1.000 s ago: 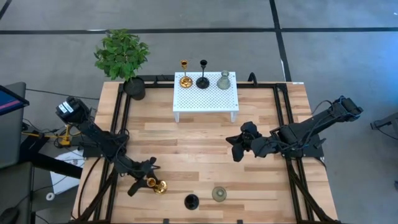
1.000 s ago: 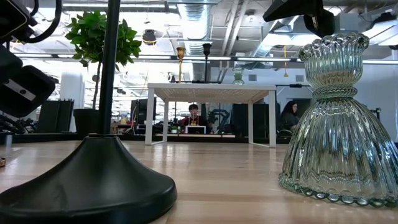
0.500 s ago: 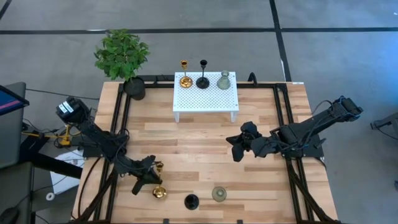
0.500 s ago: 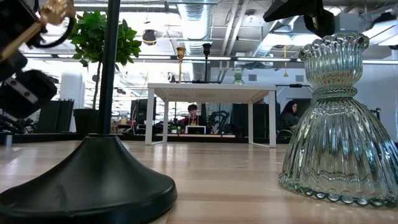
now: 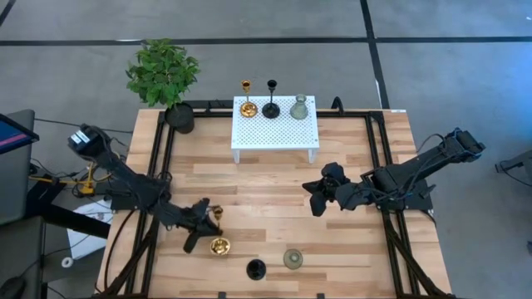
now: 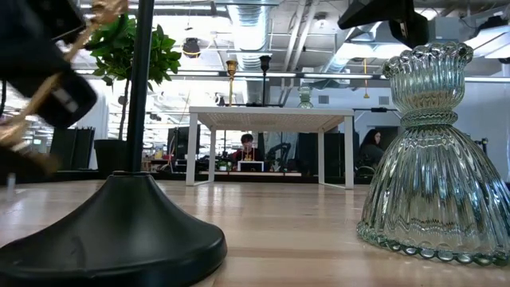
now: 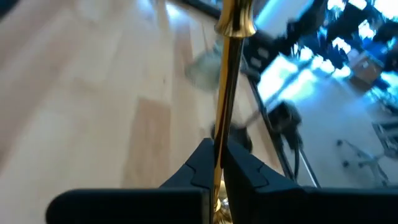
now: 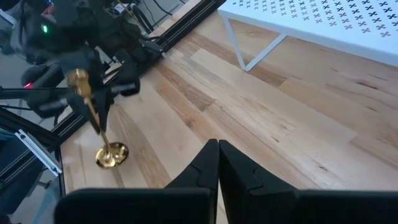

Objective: Pick & Place candle stick holders
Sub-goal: Put the gold candle holder on the shelf aligned with the other gold candle holder

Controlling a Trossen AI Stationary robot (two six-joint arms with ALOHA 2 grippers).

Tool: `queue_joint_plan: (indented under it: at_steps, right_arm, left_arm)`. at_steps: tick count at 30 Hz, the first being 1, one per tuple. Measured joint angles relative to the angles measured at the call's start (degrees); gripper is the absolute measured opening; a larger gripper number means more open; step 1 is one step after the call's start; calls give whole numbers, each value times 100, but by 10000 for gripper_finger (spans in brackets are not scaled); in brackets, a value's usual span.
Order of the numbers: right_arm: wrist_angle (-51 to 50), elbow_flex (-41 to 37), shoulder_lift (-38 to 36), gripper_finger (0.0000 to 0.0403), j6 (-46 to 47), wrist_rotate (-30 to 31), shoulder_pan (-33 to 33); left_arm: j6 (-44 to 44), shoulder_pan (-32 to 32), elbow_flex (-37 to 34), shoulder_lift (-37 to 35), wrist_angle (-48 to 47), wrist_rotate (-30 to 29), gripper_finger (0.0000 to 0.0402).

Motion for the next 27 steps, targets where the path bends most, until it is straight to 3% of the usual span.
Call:
queue_joint_plan:
  at_steps: [6,14,22,27]
  right_arm:
    - [-39,0,0,0,0,0,0]
    - [-50,0,0,0,0,54,0]
    - [-133,-57,1,0,0,150,0]
    - [-235,-120,2,0,2,149,0]
  left_arm:
    - [637,555,301,-1069,-737,128,14]
    - [1354,1410,1962,-1372,-3783,99,14]
    - [2496,2804,2824,-1327,-3868,40,14]
    - [2590,3751,3100,-945,-3880,40,14]
